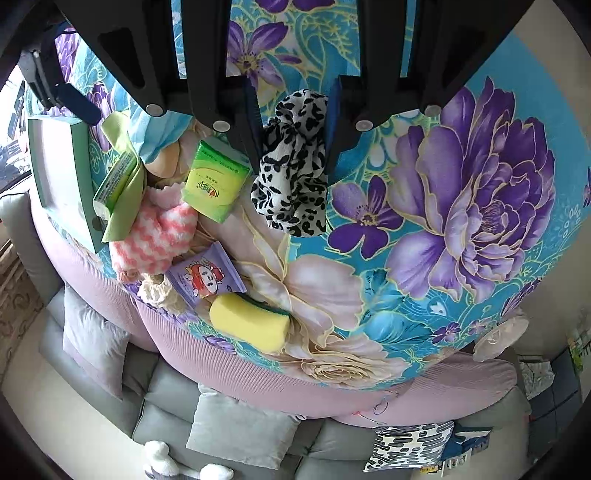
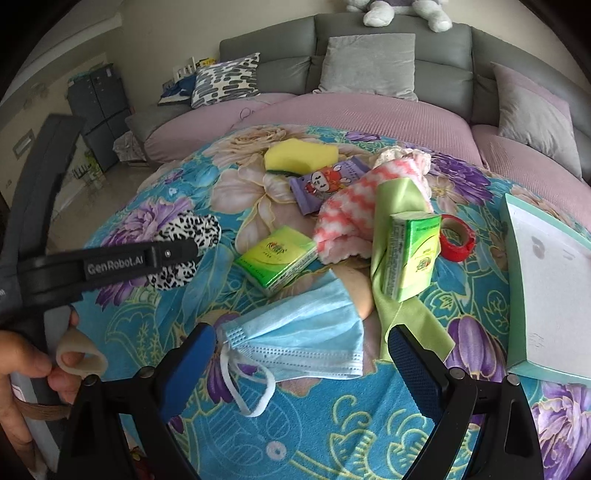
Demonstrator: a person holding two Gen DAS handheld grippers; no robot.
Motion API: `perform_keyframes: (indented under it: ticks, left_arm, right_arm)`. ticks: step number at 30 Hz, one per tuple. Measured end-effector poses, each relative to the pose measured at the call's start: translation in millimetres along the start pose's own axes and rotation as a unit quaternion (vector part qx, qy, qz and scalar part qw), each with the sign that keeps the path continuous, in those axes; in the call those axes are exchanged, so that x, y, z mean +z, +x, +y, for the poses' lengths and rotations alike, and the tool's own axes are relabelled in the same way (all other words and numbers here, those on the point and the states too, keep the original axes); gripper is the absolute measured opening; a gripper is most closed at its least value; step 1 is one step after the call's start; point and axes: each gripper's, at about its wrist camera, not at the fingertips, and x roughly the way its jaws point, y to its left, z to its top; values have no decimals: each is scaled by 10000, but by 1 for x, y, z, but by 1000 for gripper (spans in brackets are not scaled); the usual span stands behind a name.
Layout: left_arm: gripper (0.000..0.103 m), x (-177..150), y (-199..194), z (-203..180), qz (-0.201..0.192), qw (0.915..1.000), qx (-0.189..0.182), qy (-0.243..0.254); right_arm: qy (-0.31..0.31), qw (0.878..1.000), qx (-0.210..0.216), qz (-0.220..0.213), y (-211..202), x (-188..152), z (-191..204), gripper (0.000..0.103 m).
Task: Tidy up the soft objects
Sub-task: 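Hold the scrunchie in the left tool while the right tool grasps the blue mask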
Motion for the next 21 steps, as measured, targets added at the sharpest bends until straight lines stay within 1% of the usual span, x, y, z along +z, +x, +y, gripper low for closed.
perform_keyframes:
  ticks: [4, 11, 21]
  left_arm:
    - [31, 1, 0, 2, -2, 10000, -17, -38]
    - [31, 1, 3, 1, 44, 10000, -17, -37]
    - [31, 3, 9, 0, 107, 9999, 24, 2]
  right_arm:
    - [-69, 9999, -40, 135, 10, -3, 3, 97]
    - [-9, 9995, -41, 319, 30, -7, 0, 97]
    - [68, 9991, -73, 418, 49, -5, -4, 97]
